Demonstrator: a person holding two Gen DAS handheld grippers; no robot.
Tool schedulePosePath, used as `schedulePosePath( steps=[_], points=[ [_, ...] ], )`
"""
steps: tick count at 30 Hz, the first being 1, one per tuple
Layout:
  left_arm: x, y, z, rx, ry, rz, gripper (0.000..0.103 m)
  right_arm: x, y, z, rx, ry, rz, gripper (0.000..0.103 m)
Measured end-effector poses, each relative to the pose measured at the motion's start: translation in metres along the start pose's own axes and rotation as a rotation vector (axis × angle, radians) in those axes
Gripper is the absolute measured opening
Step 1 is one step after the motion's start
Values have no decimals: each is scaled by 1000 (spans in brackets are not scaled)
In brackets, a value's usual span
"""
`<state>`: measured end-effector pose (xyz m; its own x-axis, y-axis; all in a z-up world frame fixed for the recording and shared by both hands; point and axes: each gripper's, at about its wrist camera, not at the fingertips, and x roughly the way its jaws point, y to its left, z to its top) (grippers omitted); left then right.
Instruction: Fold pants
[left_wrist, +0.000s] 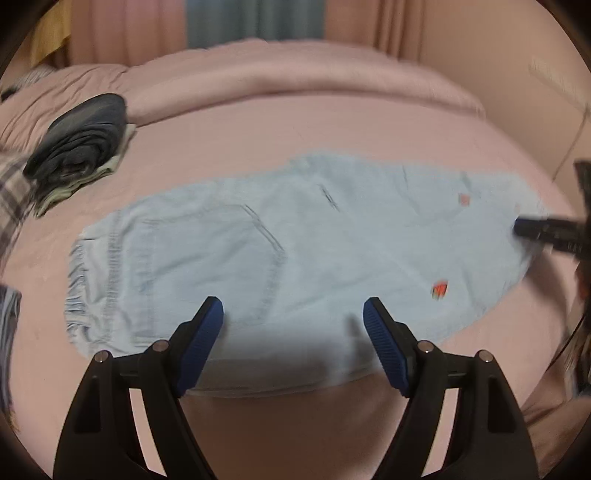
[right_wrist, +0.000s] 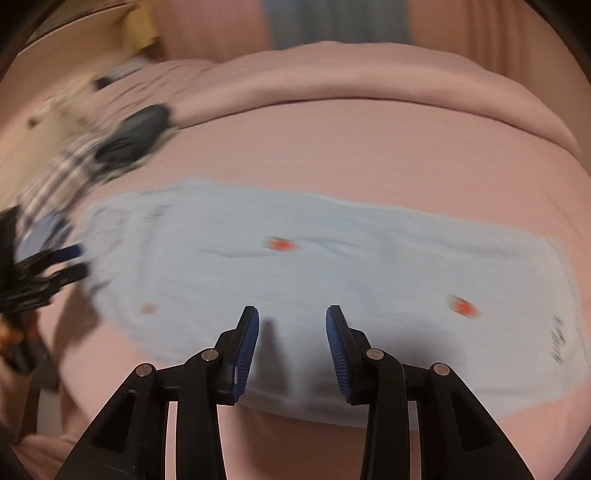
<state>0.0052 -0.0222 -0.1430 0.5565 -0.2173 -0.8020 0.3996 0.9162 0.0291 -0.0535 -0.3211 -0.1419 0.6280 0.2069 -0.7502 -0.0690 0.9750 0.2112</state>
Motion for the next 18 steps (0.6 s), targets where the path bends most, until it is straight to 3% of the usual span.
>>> schedulePosePath(
  steps=[2,5,8,10,13,18],
  points=[
    [19,-4,-9,42,89,28,79,3,-25,-14,20,43,-77,38],
    [19,4,-8,18,100,7,79,-21,-65,-30,103,-18,-57,38],
    [15,8,1,-7,117,0,79,-58,-129,-47,338,-87,-140,39],
    [11,1,11,-10,100,-32,79,-80,-166,-62,509,-149,-111,40],
    [7,-26,30,-17,64,-125,79,-92,-191,-83,639,-200,-45,48],
    [24,-88,68,-23,69,-367,79,-66,-199,-98,789,-231,118,48]
  ],
)
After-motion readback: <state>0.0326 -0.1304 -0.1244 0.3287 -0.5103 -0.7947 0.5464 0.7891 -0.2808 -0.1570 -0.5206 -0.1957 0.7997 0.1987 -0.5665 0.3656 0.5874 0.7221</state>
